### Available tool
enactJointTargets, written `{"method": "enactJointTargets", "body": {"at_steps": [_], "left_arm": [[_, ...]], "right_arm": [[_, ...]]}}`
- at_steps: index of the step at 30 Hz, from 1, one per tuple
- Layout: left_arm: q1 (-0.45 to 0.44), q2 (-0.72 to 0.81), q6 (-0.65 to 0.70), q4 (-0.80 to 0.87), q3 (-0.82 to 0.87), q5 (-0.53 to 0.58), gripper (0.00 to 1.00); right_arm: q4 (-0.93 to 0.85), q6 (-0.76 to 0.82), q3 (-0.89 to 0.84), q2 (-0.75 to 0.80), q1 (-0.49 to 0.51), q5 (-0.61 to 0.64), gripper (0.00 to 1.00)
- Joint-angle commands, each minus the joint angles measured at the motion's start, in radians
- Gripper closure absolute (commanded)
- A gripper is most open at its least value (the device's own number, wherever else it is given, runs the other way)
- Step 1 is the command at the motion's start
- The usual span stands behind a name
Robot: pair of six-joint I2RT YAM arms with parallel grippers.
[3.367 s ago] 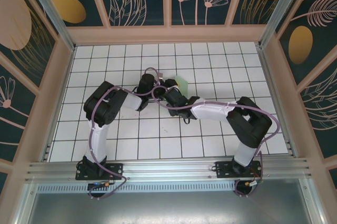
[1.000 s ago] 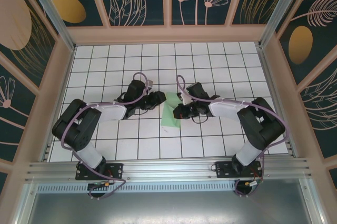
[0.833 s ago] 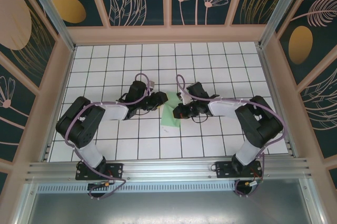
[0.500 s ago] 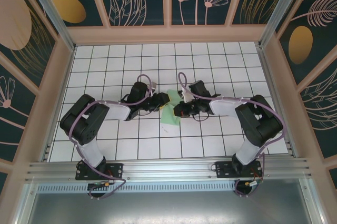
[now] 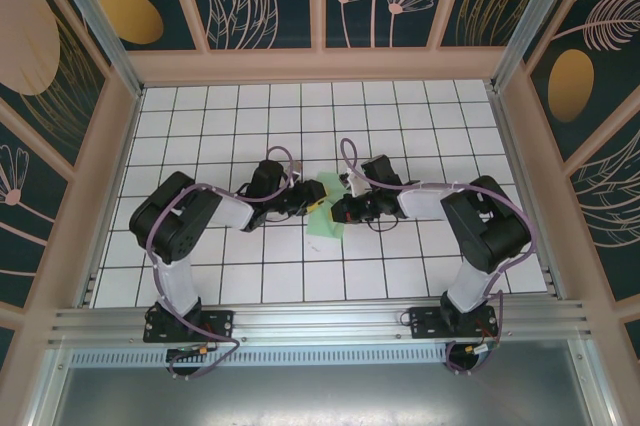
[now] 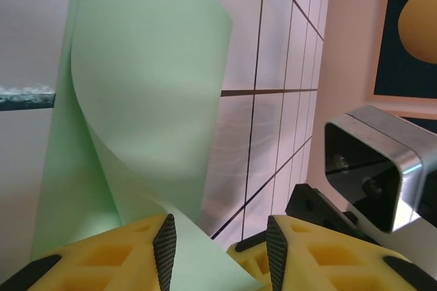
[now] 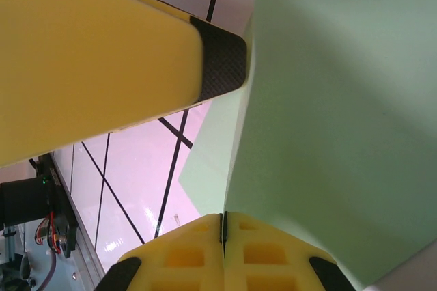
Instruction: Fold a paper plane with a square sheet of paper (pick it up from the middle)
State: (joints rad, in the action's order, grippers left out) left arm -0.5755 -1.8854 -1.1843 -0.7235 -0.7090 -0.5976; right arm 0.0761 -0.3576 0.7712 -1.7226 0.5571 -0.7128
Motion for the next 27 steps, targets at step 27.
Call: {"method": "enactJointTargets", "body": {"at_steps": [27], "left_arm": [[-0.005, -0.016, 0.001, -0.032, -0.035, 0.006, 0.56]], "right_arm": [[0.029, -0.026, -0.066, 0.076, -0.064, 0.018, 0.97]]}}
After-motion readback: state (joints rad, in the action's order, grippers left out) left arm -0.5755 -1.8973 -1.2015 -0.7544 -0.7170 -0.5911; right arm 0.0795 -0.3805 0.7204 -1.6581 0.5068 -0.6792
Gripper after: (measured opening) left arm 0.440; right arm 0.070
